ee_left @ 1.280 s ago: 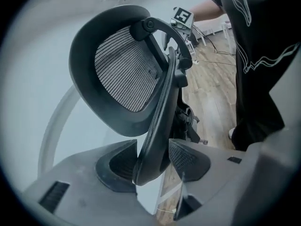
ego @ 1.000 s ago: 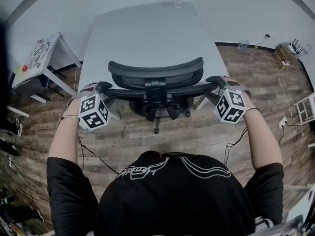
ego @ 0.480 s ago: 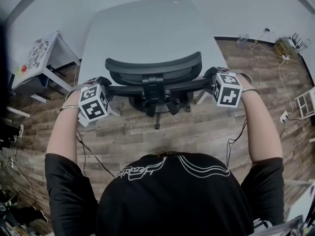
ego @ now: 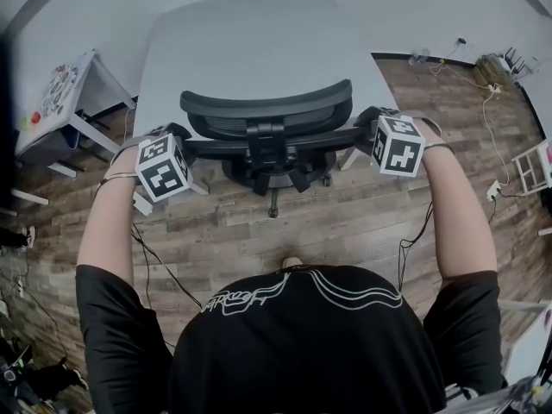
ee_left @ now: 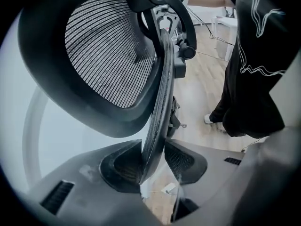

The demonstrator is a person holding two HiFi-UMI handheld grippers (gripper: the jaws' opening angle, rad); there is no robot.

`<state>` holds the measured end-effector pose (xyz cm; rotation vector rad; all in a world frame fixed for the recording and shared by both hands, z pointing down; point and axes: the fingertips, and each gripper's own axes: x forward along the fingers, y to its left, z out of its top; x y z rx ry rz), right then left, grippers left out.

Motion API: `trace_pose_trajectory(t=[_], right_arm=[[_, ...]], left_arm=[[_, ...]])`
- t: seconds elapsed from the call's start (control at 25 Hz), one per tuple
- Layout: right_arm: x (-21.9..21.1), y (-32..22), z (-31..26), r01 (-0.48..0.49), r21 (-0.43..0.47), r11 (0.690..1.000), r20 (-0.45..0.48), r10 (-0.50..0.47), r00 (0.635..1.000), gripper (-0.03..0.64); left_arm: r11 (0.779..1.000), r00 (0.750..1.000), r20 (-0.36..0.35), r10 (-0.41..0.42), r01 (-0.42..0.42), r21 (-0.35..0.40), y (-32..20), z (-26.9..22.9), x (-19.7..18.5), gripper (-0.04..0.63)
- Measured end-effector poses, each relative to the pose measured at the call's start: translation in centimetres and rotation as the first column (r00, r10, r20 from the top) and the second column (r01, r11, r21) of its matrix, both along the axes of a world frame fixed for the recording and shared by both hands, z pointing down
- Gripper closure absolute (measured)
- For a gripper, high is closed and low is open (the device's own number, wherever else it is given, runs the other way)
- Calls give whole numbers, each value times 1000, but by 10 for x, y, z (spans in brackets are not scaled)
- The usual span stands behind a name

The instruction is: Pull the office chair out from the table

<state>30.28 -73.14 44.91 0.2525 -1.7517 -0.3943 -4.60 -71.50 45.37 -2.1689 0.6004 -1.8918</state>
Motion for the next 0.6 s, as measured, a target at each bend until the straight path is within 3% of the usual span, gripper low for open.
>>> trace_pose_trajectory(t=[0.32, 0.48, 0.6], right_arm=[[1, 13, -10, -17, -63, 998, -6, 17, 1000, 449], [-20, 71, 9, -3, -55, 998, 2, 3, 1000, 448], [-27, 103, 18, 1, 6, 1000, -31, 0, 1000, 449]], left_arm=[[999, 1000, -16, -4, 4, -33, 4, -13, 2, 445], [1000, 1000, -6, -13, 13, -25, 59, 5, -19, 445], [1000, 1000, -2, -10, 10, -22, 92, 12, -25, 445]])
